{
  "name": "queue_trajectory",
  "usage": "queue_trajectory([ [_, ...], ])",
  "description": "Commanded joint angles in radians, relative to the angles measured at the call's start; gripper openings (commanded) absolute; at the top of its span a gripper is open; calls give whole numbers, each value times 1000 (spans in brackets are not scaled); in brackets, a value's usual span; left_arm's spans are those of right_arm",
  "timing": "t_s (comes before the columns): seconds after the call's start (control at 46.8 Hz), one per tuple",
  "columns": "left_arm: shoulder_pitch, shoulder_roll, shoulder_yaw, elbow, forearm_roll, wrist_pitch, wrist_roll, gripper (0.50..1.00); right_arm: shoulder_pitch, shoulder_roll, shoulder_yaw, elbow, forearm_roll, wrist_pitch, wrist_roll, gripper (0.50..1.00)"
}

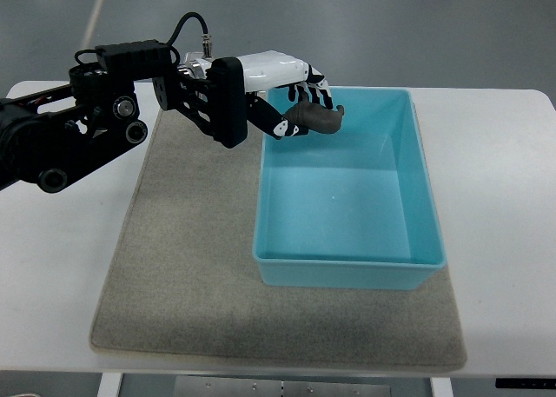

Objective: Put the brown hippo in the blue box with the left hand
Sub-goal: 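Lift the hippo and carry it over the blue box, then open the left hand to drop the hippo into the box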

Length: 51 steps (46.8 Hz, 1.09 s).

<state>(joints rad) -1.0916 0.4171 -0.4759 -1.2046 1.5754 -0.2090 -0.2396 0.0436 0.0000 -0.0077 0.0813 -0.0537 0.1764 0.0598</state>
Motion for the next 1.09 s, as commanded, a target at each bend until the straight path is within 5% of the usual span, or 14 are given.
queue_trajectory([
  [0.0,2,-24,5,-1,0,0,2,500,-1,0,0,0,0,0,0,936],
  [0.535,56,-83,10,22,-2,0,14,514,-1,0,0,0,0,0,0,936],
  [0.577,56,-84,10,22,-3,0,13,572,-1,0,0,0,0,0,0,936],
  [0.641,56,-84,8,22,-5,11,8,773,-1,0,0,0,0,0,0,936],
  [0.706,58,-86,8,20,-9,28,2,855,-1,0,0,0,0,0,0,936],
  [0.855,59,-89,10,20,-12,39,0,891,-1,0,0,0,0,0,0,936],
  [0.919,59,-89,10,20,-12,40,0,947,-1,0,0,0,0,0,0,936],
  [1.069,59,-89,10,20,-14,40,0,951,-1,0,0,0,0,0,0,936],
])
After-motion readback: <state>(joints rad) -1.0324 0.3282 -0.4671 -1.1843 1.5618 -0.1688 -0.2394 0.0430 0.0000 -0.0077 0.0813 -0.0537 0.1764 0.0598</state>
